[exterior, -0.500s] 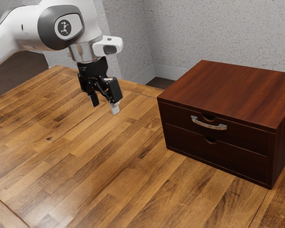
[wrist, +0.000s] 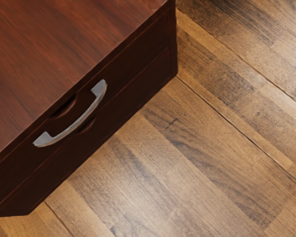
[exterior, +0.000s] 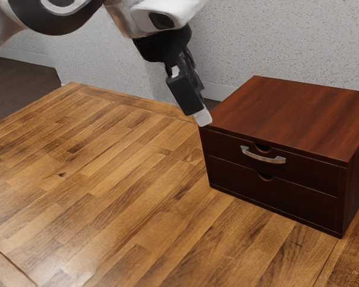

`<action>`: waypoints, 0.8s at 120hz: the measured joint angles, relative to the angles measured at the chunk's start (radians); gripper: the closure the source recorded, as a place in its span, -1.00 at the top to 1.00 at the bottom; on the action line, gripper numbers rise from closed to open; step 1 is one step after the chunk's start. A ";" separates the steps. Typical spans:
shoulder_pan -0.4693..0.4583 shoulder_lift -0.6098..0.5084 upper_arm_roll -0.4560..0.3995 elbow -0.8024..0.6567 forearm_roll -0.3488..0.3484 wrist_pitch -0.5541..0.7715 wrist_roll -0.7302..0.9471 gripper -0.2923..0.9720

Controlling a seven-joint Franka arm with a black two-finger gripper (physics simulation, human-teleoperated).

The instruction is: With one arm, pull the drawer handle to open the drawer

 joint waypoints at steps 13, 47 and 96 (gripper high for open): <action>-0.037 0.037 -0.028 -0.004 0.000 0.026 0.145 0.53; 0.047 0.176 -0.031 -0.001 0.023 0.081 0.422 0.54; -0.079 0.227 0.060 -0.063 0.063 0.139 0.698 0.53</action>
